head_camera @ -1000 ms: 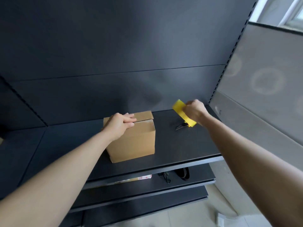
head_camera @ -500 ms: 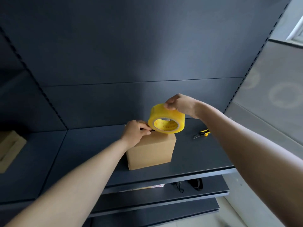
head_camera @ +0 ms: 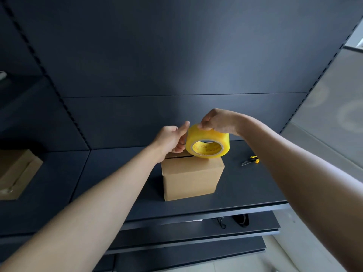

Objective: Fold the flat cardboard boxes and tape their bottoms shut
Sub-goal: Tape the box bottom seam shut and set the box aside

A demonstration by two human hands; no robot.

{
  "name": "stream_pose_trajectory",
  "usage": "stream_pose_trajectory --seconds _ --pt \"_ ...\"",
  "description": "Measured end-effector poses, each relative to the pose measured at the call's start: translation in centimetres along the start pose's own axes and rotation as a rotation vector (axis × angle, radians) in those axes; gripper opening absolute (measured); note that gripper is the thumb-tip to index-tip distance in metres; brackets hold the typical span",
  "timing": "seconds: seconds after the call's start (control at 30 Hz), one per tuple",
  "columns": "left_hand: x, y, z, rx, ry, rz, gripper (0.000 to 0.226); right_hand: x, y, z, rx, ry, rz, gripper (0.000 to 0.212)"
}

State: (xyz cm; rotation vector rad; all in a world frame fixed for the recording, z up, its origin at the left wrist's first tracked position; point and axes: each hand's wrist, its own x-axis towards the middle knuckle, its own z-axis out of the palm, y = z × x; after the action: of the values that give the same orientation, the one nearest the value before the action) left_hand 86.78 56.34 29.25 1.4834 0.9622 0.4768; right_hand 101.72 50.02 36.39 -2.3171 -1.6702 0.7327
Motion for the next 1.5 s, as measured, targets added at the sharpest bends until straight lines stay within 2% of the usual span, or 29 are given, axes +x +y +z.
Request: stream_pose_trajectory --seconds 0.2,0.33,0.47,0.6,0.67,0.77,0.83,0.93,1.17,1.5 --pt "0.1 1.7 0.3 0.06 -0.014 -0.058 0.025 -0.2 -0.1 0.2 0.016 0.006 -0.001 0.037" --pt "0.1 1.8 0.2 0.115 -0.052 -0.025 0.033 -0.2 -0.2 0.3 0.006 0.0 0.004 0.033" --pt "-0.5 1.3 0.4 -0.022 -0.109 -0.015 0.033 -0.2 -0.1 0.3 0.019 0.004 0.017 0.035" --pt "-0.3 1.4 0.0 -0.26 -0.018 -0.077 0.033 -0.3 0.3 0.2 0.019 0.001 0.026 0.037" --pt "-0.3 1.8 -0.8 -0.181 0.009 -0.055 0.028 -0.4 0.5 0.2 0.035 0.012 0.032 0.038" --pt "-0.9 2.1 -1.0 0.009 -0.065 -0.078 0.03 -0.5 0.1 0.3 0.025 0.015 0.019 0.035" --pt "-1.2 1.8 -0.7 0.056 -0.108 -0.11 0.029 -0.6 -0.2 0.4 0.013 0.01 0.012 0.035" --pt "-1.2 1.5 -0.6 0.013 -0.147 -0.112 0.027 -0.8 -0.1 0.3 0.018 0.007 0.006 0.036" --pt "-1.2 1.3 0.2 0.028 -0.077 -0.056 0.029 -1.0 0.0 0.6 0.045 0.001 0.016 0.036" --pt "-1.6 0.6 0.0 -0.133 -0.04 -0.086 0.029 -1.2 -0.7 0.7 0.043 0.001 0.018 0.038"
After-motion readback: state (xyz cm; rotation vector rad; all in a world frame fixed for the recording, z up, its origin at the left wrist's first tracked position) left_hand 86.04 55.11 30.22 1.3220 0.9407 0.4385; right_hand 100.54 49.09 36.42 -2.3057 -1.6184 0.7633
